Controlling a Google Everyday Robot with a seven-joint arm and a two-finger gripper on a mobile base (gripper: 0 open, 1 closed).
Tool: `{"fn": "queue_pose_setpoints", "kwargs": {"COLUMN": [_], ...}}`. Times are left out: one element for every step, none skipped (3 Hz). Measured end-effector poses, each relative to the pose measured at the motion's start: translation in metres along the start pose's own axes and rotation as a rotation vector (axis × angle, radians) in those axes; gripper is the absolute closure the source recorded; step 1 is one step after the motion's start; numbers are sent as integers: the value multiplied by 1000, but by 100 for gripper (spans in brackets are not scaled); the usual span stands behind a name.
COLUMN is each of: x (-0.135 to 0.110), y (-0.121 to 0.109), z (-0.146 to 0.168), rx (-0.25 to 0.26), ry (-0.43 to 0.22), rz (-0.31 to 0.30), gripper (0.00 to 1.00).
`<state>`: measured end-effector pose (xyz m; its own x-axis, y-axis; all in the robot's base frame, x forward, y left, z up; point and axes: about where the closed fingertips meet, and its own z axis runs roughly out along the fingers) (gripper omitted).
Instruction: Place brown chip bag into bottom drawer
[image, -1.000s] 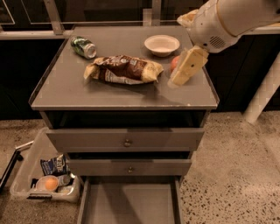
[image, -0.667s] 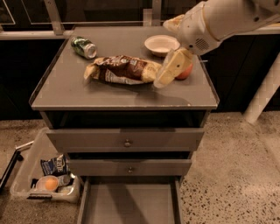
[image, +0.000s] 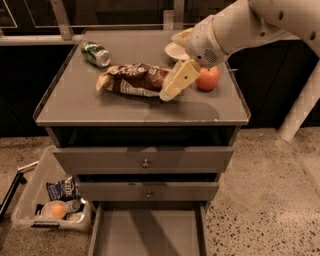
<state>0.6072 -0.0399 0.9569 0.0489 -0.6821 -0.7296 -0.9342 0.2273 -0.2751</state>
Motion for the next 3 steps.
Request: {"fn": "queue_pose_setpoints", "kwargs": {"x": [7, 21, 30], "y": [-7, -16, -24], "z": [23, 48, 70], "rx": [-14, -10, 1], "ry": [17, 62, 101], "rz": [30, 53, 56], "gripper": [0, 0, 0]}}
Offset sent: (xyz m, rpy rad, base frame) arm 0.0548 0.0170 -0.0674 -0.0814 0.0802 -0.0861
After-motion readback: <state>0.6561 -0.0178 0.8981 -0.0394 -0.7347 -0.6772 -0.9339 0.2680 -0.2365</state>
